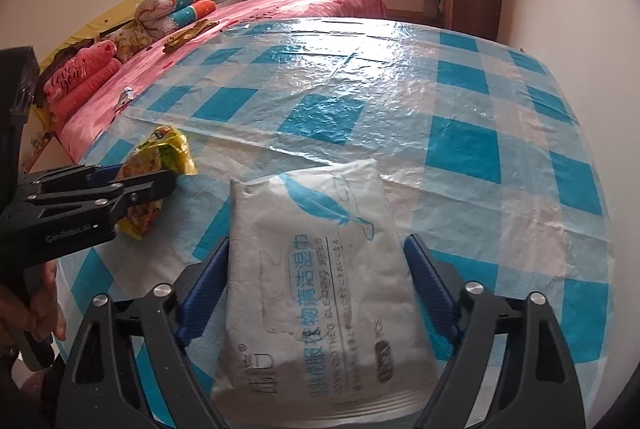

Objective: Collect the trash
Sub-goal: 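Grasp the yellow snack bag with the left tool while the right tool grasps the wet-wipe pack, then lift and carry the snack bag and wet-wipe pack over the orange bucket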

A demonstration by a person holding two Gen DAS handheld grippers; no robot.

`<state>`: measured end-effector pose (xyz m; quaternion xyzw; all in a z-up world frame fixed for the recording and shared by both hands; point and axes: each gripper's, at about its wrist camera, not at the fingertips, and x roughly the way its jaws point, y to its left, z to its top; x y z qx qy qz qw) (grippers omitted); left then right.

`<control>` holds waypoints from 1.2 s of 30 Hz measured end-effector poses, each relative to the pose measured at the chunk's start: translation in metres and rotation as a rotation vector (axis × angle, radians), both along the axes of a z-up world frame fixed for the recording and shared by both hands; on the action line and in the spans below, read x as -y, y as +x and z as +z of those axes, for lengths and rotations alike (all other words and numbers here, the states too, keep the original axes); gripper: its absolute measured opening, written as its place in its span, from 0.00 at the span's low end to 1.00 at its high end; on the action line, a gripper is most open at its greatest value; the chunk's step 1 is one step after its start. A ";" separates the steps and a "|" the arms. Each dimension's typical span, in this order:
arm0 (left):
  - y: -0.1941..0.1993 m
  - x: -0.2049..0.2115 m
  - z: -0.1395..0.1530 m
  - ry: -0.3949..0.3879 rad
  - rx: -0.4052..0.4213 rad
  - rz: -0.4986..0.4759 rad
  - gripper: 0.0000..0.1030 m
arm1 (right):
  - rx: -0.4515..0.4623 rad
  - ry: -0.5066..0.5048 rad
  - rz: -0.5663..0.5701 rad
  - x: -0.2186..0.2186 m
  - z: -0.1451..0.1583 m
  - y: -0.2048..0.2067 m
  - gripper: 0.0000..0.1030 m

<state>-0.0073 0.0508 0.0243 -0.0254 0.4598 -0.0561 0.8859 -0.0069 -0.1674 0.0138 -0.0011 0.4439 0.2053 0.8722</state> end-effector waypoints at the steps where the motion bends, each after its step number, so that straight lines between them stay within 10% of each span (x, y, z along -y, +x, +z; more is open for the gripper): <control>1: -0.001 -0.001 0.000 0.000 0.000 0.000 0.45 | 0.001 -0.002 0.001 0.000 0.000 0.000 0.80; 36: -0.043 -0.023 0.005 -0.045 0.021 -0.032 0.43 | 0.021 0.061 -0.080 0.020 0.007 -0.002 0.68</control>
